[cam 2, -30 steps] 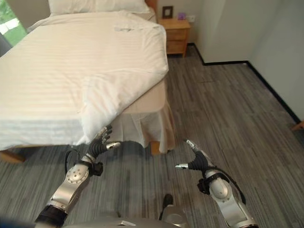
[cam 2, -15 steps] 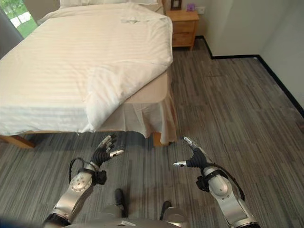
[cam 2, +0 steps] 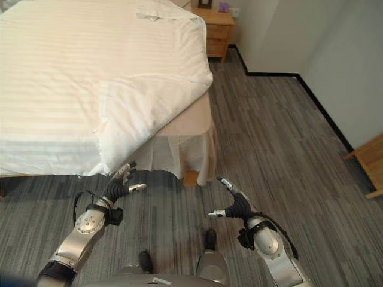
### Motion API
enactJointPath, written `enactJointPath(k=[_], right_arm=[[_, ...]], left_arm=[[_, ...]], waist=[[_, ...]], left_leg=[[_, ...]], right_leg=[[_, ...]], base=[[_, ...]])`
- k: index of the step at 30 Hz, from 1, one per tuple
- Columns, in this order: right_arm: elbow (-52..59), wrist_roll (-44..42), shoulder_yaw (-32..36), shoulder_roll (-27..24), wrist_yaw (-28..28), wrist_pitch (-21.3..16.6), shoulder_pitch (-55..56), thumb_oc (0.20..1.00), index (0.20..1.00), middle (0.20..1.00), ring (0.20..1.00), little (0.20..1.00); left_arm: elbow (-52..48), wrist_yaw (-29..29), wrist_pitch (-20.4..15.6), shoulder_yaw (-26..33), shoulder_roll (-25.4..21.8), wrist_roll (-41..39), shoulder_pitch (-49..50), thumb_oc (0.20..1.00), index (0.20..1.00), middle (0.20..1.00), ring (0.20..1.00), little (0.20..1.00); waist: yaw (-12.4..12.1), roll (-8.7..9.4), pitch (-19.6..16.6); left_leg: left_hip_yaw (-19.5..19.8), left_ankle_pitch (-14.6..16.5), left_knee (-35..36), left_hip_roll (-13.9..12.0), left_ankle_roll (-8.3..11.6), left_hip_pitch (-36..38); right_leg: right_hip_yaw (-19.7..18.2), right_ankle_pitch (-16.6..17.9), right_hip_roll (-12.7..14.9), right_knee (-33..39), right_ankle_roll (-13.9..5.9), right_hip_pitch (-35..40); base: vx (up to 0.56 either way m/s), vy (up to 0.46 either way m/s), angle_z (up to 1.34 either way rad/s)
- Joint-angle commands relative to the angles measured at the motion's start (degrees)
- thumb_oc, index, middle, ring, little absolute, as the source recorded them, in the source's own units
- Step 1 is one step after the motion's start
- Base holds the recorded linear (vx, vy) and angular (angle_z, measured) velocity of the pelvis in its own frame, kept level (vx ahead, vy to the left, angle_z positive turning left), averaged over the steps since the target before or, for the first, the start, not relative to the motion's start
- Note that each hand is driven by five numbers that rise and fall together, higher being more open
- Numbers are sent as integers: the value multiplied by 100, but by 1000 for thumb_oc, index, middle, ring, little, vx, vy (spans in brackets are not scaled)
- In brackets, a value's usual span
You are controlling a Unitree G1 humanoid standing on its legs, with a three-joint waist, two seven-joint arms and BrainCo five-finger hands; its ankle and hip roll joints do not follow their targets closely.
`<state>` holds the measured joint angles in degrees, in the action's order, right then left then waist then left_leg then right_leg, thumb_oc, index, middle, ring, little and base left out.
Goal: Making the bed.
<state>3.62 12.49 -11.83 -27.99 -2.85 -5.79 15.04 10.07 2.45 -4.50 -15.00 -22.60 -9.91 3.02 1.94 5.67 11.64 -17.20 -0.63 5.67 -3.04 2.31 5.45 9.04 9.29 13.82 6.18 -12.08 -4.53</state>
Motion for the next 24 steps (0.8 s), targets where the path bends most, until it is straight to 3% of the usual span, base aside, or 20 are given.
enactJointPath(k=[1, 2, 3, 5, 8, 9, 10, 11, 12, 13, 14, 15, 16, 18, 20, 22, 23, 24], right_arm=[[433, 16, 158, -2, 114, -271, -206, 1000, 1000, 1000, 1000, 1000], [445, 56, 156, -2, 119, -269, -175, 1000, 1000, 1000, 1000, 1000], [433, 91, 162, 11, 122, -263, -120, 1000, 1000, 1000, 1000, 1000], [403, 94, 174, 14, 135, -251, -100, 1000, 1000, 1000, 1000, 1000], [392, 72, 236, 10, 52, -265, 61, 1000, 1000, 1000, 1000, 1000], [375, 67, 245, -51, 25, -275, 91, 1000, 1000, 1000, 1000, 1000], [419, -14, 285, -118, 28, -304, 96, 1000, 1000, 1000, 1000, 1000], [419, -16, 284, -119, 28, -304, 90, 1000, 1000, 1000, 1000, 1000], [502, -146, 320, -173, 32, -356, 131, 1000, 1000, 1000, 1000, 1000], [502, -146, 319, -173, 32, -356, 130, 1000, 1000, 1000, 1000, 1000], [632, -320, 315, -324, -55, -416, 172, 1000, 1000, 1000, 1000, 1000], [731, -369, 324, -454, -85, -409, 170, 1000, 1000, 1000, 1000, 1000], [742, -529, 275, -550, -171, -442, 142, 1000, 1000, 1000, 1000, 1000], [807, -584, 308, -663, -275, -430, 178, 1000, 1000, 1000, 1000, 1000], [829, -558, 363, -808, -391, -447, 229, 1000, 1000, 1000, 1000, 1000], [806, -541, 342, -870, -421, -476, 202, 1000, 1000, 1000, 1000, 1000], [800, -526, 318, -1081, -465, -551, 164, 1000, 1000, 1000, 1000, 1000], [817, -541, 311, -1139, -514, -557, 134, 1000, 1000, 1000, 1000, 1000]], left_arm=[[-358, 38, -363, 145, -20, 179, -169, 1000, 1000, 1000, 1000, 1000], [-366, 40, -370, 154, -14, 178, -162, 1000, 1000, 1000, 1000, 1000], [-358, 73, -378, 188, -29, 232, -183, 1000, 1000, 1000, 1000, 1000], [-343, 89, -387, 185, -28, 263, -196, 1000, 1000, 1000, 1000, 1000], [-390, 216, -421, 365, 17, 355, -139, 1000, 1000, 1000, 1000, 1000], [-401, 262, -433, 467, 40, 348, -127, 1000, 1000, 1000, 1000, 1000], [-312, 656, -430, 800, 72, 571, -195, 1000, 1000, 1000, 1000, 1000], [-311, 658, -430, 803, 74, 574, -200, 1000, 1000, 1000, 1000, 1000], [-206, 880, -436, 982, 79, 620, -267, 1000, 1000, 1000, 1000, 1000], [-205, 880, -436, 982, 79, 620, -267, 1000, 1000, 1000, 1000, 1000], [1, 1322, -358, 1314, 33, 867, -591, 1000, 1000, 1000, 1000, 1000], [106, 1538, -309, 1422, -25, 981, -821, 1000, 1000, 1000, 1000, 1000], [318, 1808, -266, 1575, -202, 1169, -1121, 1000, 1000, 1000, 1000, 1000], [435, 2047, -159, 1796, -356, 1395, -1408, 1000, 1000, 1000, 1000, 1000], [879, 2288, -32, 1982, -664, 1567, -1906, 1000, 1000, 1000, 1000, 1000], [1049, 2348, -31, 2034, -756, 1554, -2038, 1000, 1000, 1000, 1000, 1000], [1449, 2454, 50, 2047, -1145, 1611, -2368, 1000, 1000, 1000, 1000, 1000], [1641, 2455, 100, 2036, -1324, 1638, -2475, 1000, 1000, 1000, 1000, 1000]], waist=[[103, -74, 97], [121, -68, 97], [111, -57, 99], [102, -53, 87], [98, -159, -64], [91, -230, -115], [66, -347, -145], [76, -340, -148], [75, -377, -109], [81, -376, -116], [99, -403, -22], [49, -380, 110], [70, -328, 177], [164, -314, 156], [247, -415, 53], [271, -477, 6], [315, -664, -89], [372, -728, -139]], left_leg=[[-110, 158, -67, -293, 305, 130], [-104, 194, -67, -302, 332, 197], [-137, 246, -67, -359, 400, 349], [-123, 259, -67, -354, 403, 383], [-17, 298, -67, -468, 464, 573], [-4, 237, -67, -530, 490, 627], [86, 85, -374, -640, 540, 594], [96, 75, -389, -638, 541, 568], [210, -89, -953, -732, 621, 310], [217, -88, -961, -732, 621, 296], [394, -546, -2020, -939, 733, -178], [571, -787, -2485, -931, 826, -438], [647, -800, -2817, -901, 843, -648], [401, -653, -2590, -988, 788, -766], [-51, -561, -1263, -988, 777, -578], [-104, -614, -722, -970, 755, -471], [199, -863, -67, -1003, 788, -658], [340, -787, -67, -969, 774, -628]], right_leg=[[84, 204, 71, -118, -225, -319], [129, 264, 99, -118, -241, -368], [491, 395, 181, -118, -275, -358], [629, 419, 195, -118, -261, -273], [719, 301, 106, -118, -184, 25], [757, 263, 60, -118, -154, 116], [754, 19, -61, -118, -4, 343], [760, 28, -56, -118, 5, 329], [774, -99, -121, -118, 119, 449], [779, -98, -120, -118, 119, 443], [829, -326, -208, -118, 317, 698], [820, -405, -214, -118, 398, 828], [801, -463, -222, -118, 467, 891], [811, -590, -251, -118, 476, 952], [762, -641, -235, -118, 301, 974], [697, -632, -236, -118, 234, 959], [595, -638, -298, -118, 144, 904], [573, -670, -316, -118, 126, 900]], base=[[249, -116, 33], [218, -156, 9], [217, -157, 3], [192, -170, 12], [198, -173, 26], [311, -278, 20], [200, -195, 4], [161, -234, 6], [25, -87, 10], [97, -242, 12], [69, -233, 15], [101, -312, 11], [78, -176, 12], [174, -66, -6], [283, 127, -10], [212, 168, -7], [223, 189, -37], [256, 233, -66]])
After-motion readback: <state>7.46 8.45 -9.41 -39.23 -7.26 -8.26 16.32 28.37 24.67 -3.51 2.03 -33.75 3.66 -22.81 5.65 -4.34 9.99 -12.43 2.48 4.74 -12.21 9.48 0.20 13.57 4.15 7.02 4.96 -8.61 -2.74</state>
